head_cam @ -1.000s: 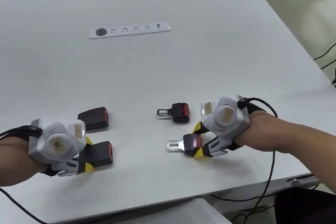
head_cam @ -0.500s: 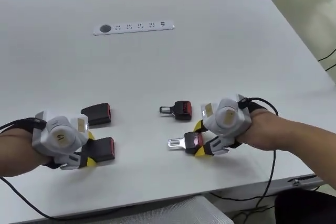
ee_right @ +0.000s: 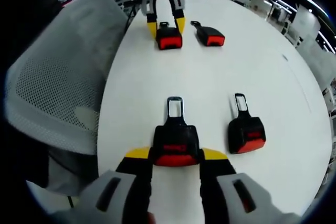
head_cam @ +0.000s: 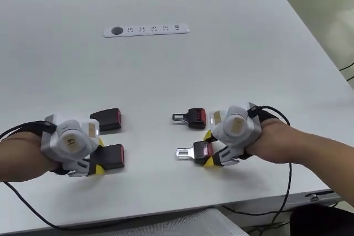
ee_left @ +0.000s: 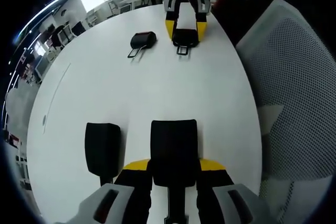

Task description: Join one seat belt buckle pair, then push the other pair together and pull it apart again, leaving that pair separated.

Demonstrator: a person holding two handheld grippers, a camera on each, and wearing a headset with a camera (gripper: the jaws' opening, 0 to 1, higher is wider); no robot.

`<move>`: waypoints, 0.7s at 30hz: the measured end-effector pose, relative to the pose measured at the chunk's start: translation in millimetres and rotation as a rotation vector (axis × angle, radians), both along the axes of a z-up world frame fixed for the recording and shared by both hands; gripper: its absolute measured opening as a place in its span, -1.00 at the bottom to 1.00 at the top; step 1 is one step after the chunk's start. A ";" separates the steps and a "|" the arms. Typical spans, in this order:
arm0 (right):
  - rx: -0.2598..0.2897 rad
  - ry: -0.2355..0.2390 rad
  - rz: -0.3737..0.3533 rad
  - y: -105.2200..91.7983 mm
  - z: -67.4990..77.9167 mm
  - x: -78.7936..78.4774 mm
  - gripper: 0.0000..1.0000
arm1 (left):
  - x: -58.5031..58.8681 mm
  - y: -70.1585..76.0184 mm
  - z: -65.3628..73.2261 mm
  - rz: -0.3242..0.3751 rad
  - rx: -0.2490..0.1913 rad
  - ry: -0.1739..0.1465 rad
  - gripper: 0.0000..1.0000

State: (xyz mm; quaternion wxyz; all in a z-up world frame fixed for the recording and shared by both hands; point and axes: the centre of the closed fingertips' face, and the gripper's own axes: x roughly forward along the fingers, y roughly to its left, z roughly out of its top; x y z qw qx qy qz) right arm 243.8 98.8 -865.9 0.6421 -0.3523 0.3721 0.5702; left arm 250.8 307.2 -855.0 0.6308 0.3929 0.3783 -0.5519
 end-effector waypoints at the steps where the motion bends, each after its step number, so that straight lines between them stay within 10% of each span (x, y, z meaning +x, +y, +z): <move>1: 0.000 -0.014 0.004 2.7 0.3 1.2 -0.31 | -0.2 0.1 0.0 0.001 -0.001 -0.001 -0.34; 21: 0.086 -0.028 -0.029 92.2 1.9 10.8 -0.31 | 4.3 2.5 -4.9 -0.014 0.008 0.015 -0.34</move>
